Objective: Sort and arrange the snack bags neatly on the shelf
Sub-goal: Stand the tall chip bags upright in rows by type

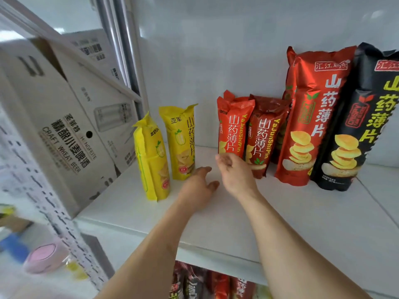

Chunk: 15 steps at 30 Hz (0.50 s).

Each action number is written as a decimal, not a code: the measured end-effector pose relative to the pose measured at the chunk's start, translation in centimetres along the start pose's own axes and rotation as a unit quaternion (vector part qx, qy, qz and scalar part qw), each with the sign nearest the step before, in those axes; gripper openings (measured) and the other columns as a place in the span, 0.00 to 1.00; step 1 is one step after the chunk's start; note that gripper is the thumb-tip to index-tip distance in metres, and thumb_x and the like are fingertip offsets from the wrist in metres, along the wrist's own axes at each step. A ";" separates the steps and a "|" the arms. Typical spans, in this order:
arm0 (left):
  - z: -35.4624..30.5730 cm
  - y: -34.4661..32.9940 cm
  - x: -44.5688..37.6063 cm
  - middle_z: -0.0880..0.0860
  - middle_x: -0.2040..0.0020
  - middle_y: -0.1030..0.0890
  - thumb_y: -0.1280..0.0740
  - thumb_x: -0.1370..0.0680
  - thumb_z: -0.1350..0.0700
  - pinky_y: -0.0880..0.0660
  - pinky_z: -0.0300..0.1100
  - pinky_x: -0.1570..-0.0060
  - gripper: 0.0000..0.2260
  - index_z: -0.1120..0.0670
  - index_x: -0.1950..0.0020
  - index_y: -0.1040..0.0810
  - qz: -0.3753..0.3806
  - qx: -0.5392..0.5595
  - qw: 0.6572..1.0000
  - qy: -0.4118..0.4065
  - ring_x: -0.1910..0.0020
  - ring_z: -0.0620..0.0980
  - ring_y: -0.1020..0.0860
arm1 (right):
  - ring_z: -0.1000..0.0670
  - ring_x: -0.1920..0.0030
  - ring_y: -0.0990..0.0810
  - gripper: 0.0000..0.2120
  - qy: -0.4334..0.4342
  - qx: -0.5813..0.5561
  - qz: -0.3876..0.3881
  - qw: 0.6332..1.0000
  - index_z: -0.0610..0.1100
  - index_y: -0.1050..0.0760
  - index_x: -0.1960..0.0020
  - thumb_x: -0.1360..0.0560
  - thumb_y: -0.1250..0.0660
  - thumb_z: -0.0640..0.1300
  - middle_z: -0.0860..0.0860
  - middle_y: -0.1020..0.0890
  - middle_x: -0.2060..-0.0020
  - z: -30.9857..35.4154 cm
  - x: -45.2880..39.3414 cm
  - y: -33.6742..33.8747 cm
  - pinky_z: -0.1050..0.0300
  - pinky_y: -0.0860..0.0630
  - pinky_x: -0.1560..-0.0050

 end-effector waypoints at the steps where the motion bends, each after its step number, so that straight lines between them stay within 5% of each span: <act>1: 0.0 0.7 0.9 0.53 0.26 0.29 0.33 0.19 0.51 0.32 0.40 0.36 0.24 0.53 0.24 0.33 -0.012 -0.019 1.000 -0.004 0.30 0.52 0.28 | 0.47 0.36 0.23 0.20 0.013 0.003 0.008 1.000 0.44 0.25 0.35 0.18 0.40 0.55 0.49 0.20 0.37 0.5 -0.1 -0.4 0.54 0.28 0.38; 6: 0.9 4.8 5.2 0.52 0.40 0.19 0.32 0.20 0.52 0.25 0.43 0.49 0.14 0.53 0.35 0.21 -0.148 -0.033 0.987 -0.044 0.46 0.51 0.19 | 0.49 0.36 0.23 0.23 0.040 -0.035 0.046 0.998 0.42 0.29 0.30 0.19 0.37 0.54 0.48 0.22 0.35 2.8 -0.7 -2.3 0.61 0.31 0.42; 10: 2.6 8.0 7.8 0.48 0.53 0.20 0.30 0.21 0.57 0.28 0.39 0.60 0.07 0.54 0.44 0.17 -0.322 0.004 0.944 -0.076 0.62 0.41 0.26 | 0.49 0.30 0.28 0.30 0.037 -0.101 0.071 0.992 0.44 0.37 0.24 0.21 0.34 0.56 0.47 0.29 0.27 4.1 -1.9 -4.0 0.54 0.32 0.31; 13: 4.5 9.5 8.7 0.48 0.49 0.26 0.27 0.24 0.57 0.25 0.45 0.57 0.14 0.56 0.39 0.21 -0.430 0.034 0.901 -0.045 0.59 0.46 0.26 | 0.48 0.25 0.36 0.38 0.019 -0.128 0.082 0.988 0.47 0.45 0.20 0.23 0.34 0.59 0.48 0.37 0.23 4.7 -3.2 -4.9 0.48 0.36 0.27; 15: 5.7 9.9 8.3 0.52 0.38 0.30 0.25 0.25 0.55 0.27 0.46 0.44 0.25 0.56 0.31 0.28 -0.439 0.068 0.895 -0.030 0.44 0.50 0.25 | 0.48 0.24 0.38 0.41 0.005 -0.142 0.087 0.986 0.50 0.48 0.20 0.24 0.33 0.61 0.50 0.39 0.22 4.6 -3.9 -5.5 0.46 0.38 0.26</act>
Point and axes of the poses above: each hand's wrist, its own x-axis away from the middle knuckle, its own y-axis out of the back of the hand, z = x × y, the point moved 5 cm from there along -x, towards the middle knuckle
